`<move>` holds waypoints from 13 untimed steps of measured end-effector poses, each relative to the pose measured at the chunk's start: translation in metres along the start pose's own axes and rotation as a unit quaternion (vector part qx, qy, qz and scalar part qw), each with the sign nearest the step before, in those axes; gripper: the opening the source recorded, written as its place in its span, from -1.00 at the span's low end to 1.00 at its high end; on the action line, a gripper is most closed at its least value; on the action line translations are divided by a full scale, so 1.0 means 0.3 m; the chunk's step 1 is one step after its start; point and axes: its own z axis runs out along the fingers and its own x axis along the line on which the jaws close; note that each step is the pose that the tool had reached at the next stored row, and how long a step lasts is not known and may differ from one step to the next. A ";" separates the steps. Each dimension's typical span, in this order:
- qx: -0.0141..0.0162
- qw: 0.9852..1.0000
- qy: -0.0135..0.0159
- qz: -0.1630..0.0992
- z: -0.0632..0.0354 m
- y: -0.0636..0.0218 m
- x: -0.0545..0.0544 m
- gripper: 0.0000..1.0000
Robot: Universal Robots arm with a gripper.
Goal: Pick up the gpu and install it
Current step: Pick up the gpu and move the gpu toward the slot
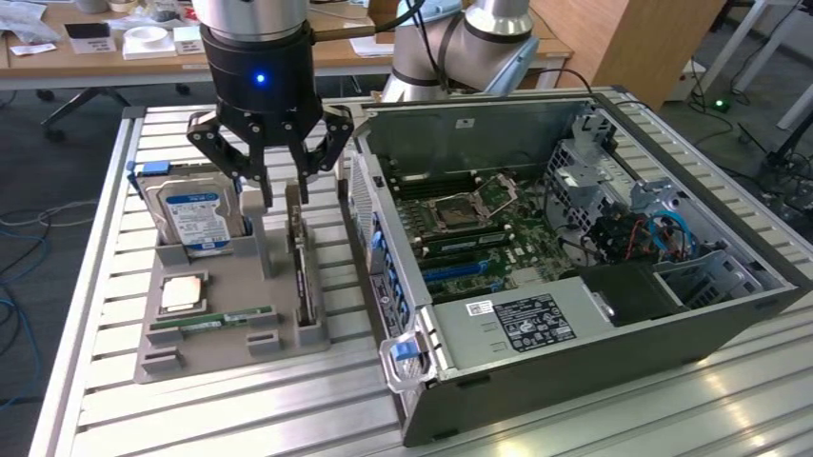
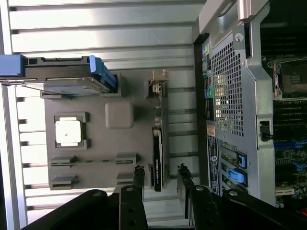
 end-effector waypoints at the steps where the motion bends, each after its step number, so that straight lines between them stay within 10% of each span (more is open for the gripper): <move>1: 0.000 1.000 0.000 0.000 0.000 0.000 0.000 -0.17; 13: 0.000 1.000 0.000 0.000 0.001 -0.002 -0.002 -0.17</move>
